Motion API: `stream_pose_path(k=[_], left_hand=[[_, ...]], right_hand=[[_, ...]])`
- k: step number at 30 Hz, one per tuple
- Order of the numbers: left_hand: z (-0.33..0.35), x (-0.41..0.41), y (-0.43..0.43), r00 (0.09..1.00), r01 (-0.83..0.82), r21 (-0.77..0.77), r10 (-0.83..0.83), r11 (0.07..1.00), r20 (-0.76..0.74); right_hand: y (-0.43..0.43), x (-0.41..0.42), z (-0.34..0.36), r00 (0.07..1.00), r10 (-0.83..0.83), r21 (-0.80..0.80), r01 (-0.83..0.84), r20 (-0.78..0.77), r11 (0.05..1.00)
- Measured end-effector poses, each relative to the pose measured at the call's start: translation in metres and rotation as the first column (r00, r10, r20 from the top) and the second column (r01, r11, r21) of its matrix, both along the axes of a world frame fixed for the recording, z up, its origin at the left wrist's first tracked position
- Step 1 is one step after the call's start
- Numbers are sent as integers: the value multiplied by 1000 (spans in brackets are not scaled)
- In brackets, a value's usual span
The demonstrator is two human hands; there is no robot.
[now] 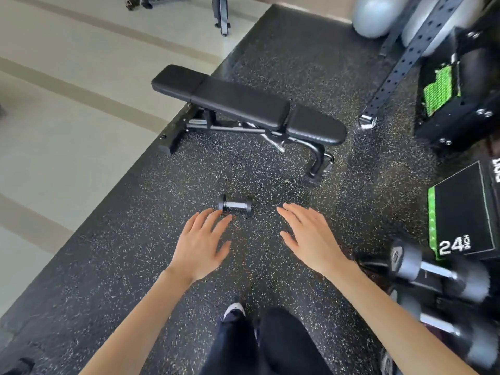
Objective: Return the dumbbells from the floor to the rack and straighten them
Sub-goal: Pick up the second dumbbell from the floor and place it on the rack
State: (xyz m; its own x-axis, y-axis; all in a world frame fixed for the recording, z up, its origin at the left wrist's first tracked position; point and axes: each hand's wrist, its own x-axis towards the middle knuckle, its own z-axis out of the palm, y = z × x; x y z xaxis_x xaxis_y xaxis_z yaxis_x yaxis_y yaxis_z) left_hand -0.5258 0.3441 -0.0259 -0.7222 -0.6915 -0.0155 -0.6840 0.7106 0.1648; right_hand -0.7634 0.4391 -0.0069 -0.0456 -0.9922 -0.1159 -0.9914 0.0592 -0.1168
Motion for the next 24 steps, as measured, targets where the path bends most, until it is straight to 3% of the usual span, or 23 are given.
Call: stream_pose_path(k=[18, 24], left_hand=[[-55, -57, -223, 995, 7, 70, -13, 998, 94], [-117, -82, -285, 991, 37, 123, -53, 992, 124]], right_hand=[[-218, -86, -72, 999, -9, 104, 4, 51, 995], [-295, -99, -130, 993, 49, 123, -63, 110, 990]])
